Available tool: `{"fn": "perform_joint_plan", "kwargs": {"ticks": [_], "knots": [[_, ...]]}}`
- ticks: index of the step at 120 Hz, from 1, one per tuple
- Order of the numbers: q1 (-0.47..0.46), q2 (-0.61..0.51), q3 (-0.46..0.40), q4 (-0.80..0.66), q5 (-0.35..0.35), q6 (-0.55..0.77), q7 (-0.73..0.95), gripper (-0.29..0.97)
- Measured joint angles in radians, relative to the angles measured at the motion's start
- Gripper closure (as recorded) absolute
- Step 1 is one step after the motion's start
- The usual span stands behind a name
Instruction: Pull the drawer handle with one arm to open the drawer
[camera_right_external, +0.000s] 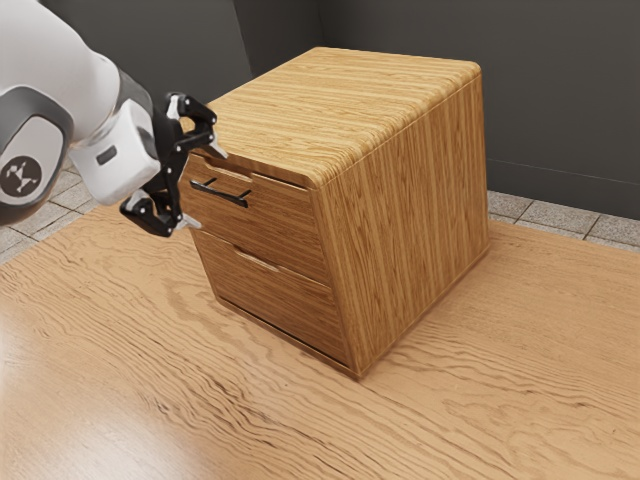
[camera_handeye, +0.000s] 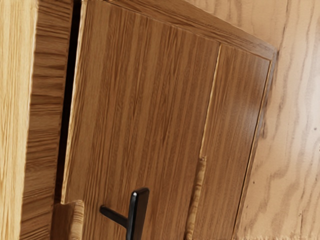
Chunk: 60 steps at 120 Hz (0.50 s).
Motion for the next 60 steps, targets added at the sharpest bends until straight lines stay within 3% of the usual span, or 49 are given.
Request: {"fn": "perform_joint_plan", "kwargs": {"ticks": [46, 60], "knots": [[0.000, -0.009, 0.013, -0.006, -0.003, -0.002, 0.163, 0.02], [0.001, -0.012, 0.064, -0.006, -0.003, -0.003, 0.184, 0.02]]}}
